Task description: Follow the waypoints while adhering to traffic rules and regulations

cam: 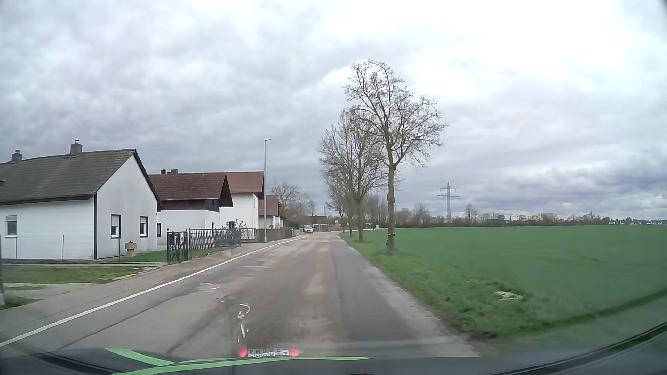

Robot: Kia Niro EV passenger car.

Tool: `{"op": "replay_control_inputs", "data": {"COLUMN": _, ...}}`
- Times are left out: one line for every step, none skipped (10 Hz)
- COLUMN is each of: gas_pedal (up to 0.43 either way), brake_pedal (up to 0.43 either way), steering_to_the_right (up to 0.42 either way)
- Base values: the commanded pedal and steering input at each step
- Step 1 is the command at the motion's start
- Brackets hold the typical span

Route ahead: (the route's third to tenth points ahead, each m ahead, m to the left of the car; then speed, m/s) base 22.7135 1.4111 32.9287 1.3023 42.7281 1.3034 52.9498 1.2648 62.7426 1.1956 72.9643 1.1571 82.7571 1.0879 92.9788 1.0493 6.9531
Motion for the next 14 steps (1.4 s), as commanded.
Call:
{"op": "replay_control_inputs", "data": {"gas_pedal": 0.150, "brake_pedal": 0.000, "steering_to_the_right": 0.000}}
{"op": "replay_control_inputs", "data": {"gas_pedal": 0.150, "brake_pedal": 0.000, "steering_to_the_right": 0.000}}
{"op": "replay_control_inputs", "data": {"gas_pedal": 0.150, "brake_pedal": 0.000, "steering_to_the_right": 0.000}}
{"op": "replay_control_inputs", "data": {"gas_pedal": 0.150, "brake_pedal": 0.000, "steering_to_the_right": 0.000}}
{"op": "replay_control_inputs", "data": {"gas_pedal": 0.150, "brake_pedal": 0.000, "steering_to_the_right": 0.000}}
{"op": "replay_control_inputs", "data": {"gas_pedal": 0.150, "brake_pedal": 0.000, "steering_to_the_right": 0.000}}
{"op": "replay_control_inputs", "data": {"gas_pedal": 0.150, "brake_pedal": 0.000, "steering_to_the_right": 0.000}}
{"op": "replay_control_inputs", "data": {"gas_pedal": 0.150, "brake_pedal": 0.000, "steering_to_the_right": 0.000}}
{"op": "replay_control_inputs", "data": {"gas_pedal": 0.150, "brake_pedal": 0.000, "steering_to_the_right": 0.000}}
{"op": "replay_control_inputs", "data": {"gas_pedal": 0.150, "brake_pedal": 0.000, "steering_to_the_right": 0.000}}
{"op": "replay_control_inputs", "data": {"gas_pedal": 0.150, "brake_pedal": 0.000, "steering_to_the_right": 0.000}}
{"op": "replay_control_inputs", "data": {"gas_pedal": 0.150, "brake_pedal": 0.000, "steering_to_the_right": 0.000}}
{"op": "replay_control_inputs", "data": {"gas_pedal": 0.150, "brake_pedal": 0.000, "steering_to_the_right": 0.000}}
{"op": "replay_control_inputs", "data": {"gas_pedal": 0.150, "brake_pedal": 0.000, "steering_to_the_right": 0.000}}
